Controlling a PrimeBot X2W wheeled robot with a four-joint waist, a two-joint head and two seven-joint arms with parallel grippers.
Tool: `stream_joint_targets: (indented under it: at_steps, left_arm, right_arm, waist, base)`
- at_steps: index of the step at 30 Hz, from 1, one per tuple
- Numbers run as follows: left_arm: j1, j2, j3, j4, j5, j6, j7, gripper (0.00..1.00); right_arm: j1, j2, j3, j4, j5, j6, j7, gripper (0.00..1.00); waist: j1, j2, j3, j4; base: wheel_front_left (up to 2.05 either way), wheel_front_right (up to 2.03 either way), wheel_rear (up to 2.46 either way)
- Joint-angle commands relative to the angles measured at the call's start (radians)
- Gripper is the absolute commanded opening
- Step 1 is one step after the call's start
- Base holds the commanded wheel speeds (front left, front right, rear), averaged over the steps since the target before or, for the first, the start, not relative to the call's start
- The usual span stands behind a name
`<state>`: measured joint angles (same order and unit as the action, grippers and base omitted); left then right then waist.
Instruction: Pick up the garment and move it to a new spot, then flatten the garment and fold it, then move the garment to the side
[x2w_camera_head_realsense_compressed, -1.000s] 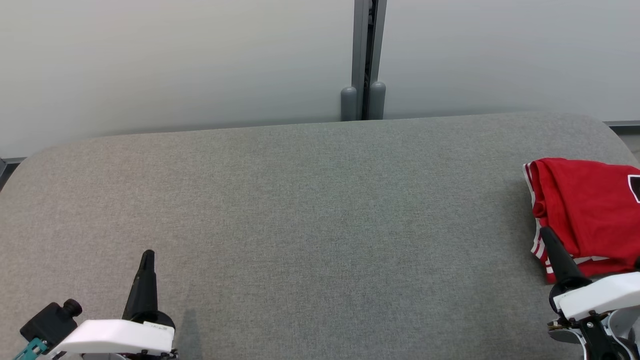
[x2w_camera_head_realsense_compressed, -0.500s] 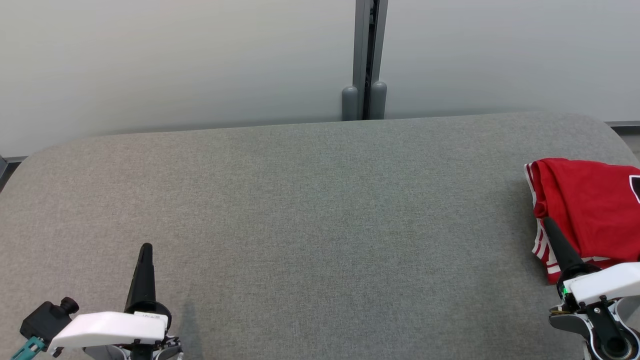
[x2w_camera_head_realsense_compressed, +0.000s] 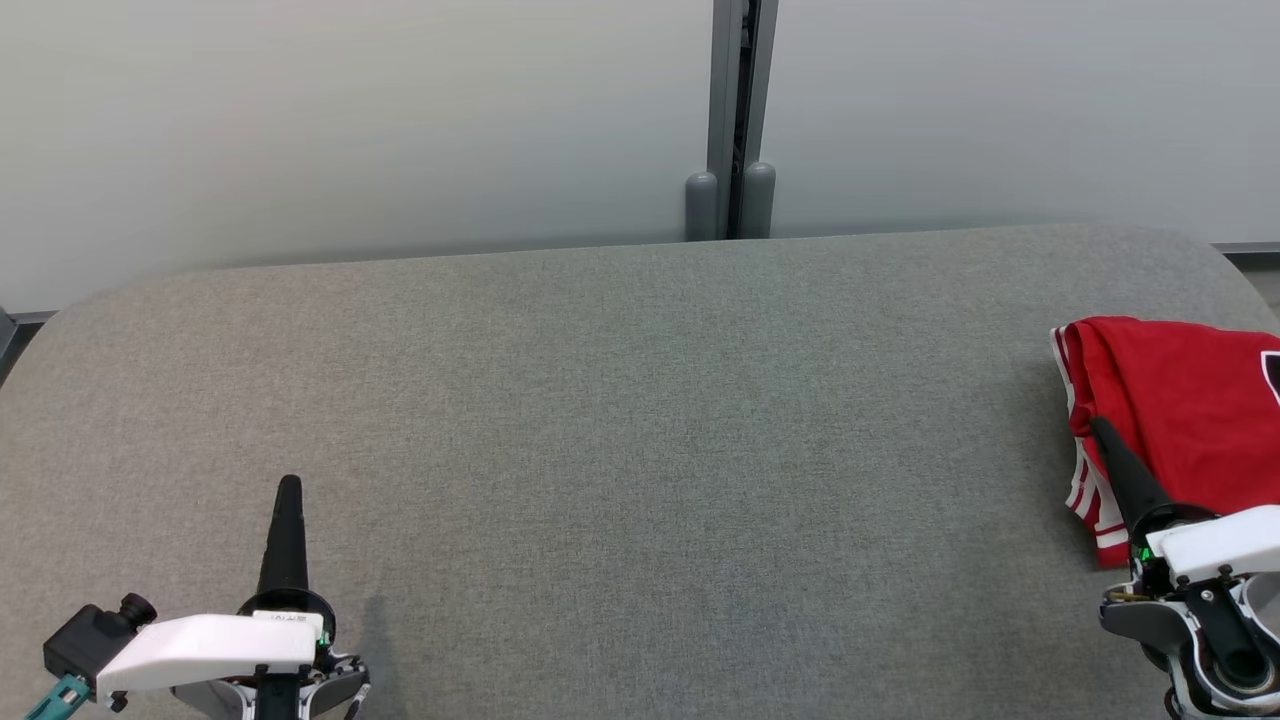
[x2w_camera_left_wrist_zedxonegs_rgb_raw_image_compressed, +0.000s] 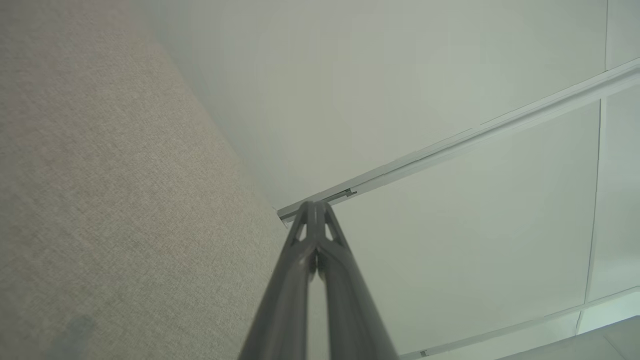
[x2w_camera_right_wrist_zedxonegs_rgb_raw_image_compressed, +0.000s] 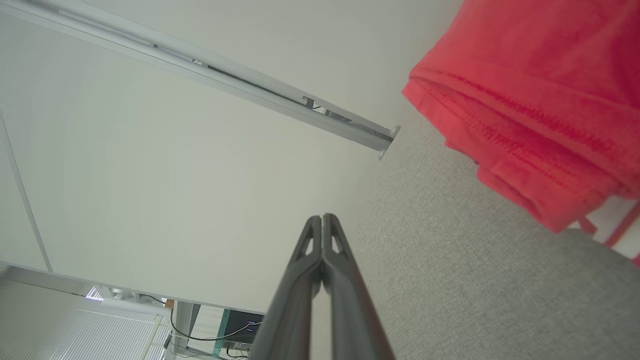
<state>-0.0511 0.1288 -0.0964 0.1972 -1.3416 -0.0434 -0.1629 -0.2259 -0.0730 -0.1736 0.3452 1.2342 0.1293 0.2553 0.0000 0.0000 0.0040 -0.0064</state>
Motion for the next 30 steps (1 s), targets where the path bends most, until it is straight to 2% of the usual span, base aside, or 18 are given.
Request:
stream_joint_targets:
  at_steps: [1, 30]
  left_arm:
    - [-0.035, 0.000, 0.010, -0.001, -0.018, -0.010, 0.003, 0.00]
    - [-0.080, -0.052, 0.054, 0.050, -0.197, -0.064, 0.016, 0.00]
  right_arm:
    - [-0.027, -0.011, -0.005, 0.007, 0.023, 0.002, 0.006, 0.00]
    - [-0.116, -0.014, -0.037, 0.121, 0.235, 0.002, 0.049, 0.00]
  waist:
    - [0.0000, 0.0000, 0.000, 0.000]
    - [0.0000, 0.0000, 0.001, 0.005]
  base:
    - [0.00, 0.00, 0.00]
    - [0.00, 0.00, 0.00]
